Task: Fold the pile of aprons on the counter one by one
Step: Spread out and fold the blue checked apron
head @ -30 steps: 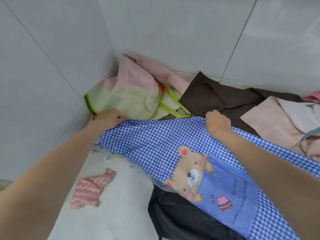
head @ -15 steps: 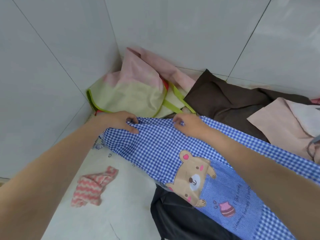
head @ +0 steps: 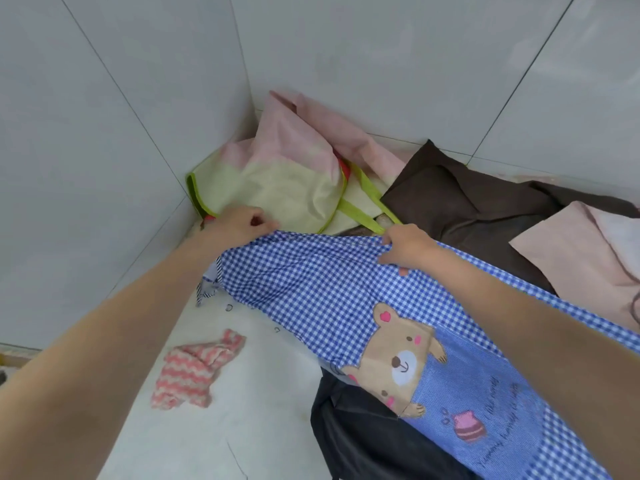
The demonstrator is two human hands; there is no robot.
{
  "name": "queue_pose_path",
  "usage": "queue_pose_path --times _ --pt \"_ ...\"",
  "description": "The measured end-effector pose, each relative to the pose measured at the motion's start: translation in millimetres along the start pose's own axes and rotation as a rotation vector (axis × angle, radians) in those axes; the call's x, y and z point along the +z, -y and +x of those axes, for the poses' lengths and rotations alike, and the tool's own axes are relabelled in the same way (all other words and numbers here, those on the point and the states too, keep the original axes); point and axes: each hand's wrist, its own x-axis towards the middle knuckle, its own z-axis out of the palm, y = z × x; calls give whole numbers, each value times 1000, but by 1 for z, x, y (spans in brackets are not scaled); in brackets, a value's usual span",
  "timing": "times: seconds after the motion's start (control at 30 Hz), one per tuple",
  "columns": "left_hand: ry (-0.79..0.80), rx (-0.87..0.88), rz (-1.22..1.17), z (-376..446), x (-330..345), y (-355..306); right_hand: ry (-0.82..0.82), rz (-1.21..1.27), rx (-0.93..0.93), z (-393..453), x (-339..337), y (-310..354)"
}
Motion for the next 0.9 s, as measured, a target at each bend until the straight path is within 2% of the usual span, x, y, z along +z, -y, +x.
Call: queue_pose_path --times 0.07,0.1,0.17,0.23,0.33,0.43,0.53,0.63,0.73,0.8,0.9 --pt "213 62 165 1 2 -4 20 -14 4 2 -7 -3" --pt "267 102 270 2 4 -8 34 -1 -8 4 -9 -4" --pt "262 186 410 3 9 -19 59 43 -54 5 -13 -4" --pt "291 229 352 4 15 -26 60 94 -103 4 -17 -5" --pt "397 153 123 8 24 -31 -17 68 -132 4 -24 -13" --pt "367 109 -14 10 18 -31 0 -26 -112 1 -32 -20" --pt "411 29 68 10 7 -16 82 -120 -20 2 -31 -17" --pt "504 -48 205 7 -2 -1 43 -220 51 6 -27 -15" --pt "479 -48 191 6 -7 -2 4 -316 63 7 -24 -9" --pt "458 -35 125 6 -6 -11 14 -249 37 10 -18 0" --pt "451 9 70 10 2 -25 139 30 -13 14 -8 16"
